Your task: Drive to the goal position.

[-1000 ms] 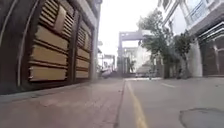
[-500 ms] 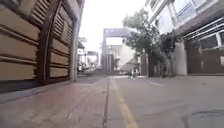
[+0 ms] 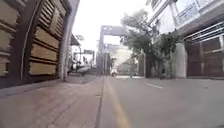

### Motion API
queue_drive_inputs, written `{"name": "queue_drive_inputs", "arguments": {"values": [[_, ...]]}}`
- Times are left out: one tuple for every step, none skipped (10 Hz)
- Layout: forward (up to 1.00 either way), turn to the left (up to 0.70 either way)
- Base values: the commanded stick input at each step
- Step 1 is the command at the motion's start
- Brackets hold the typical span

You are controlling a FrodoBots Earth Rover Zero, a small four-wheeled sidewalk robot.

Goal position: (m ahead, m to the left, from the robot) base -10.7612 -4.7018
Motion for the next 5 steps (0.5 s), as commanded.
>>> {"name": "queue_drive_inputs", "arguments": {"values": [[1.0,0.0],[1.0,0.0],[1.0,0.0],[1.0,0.0],[1.0,0.0]]}}
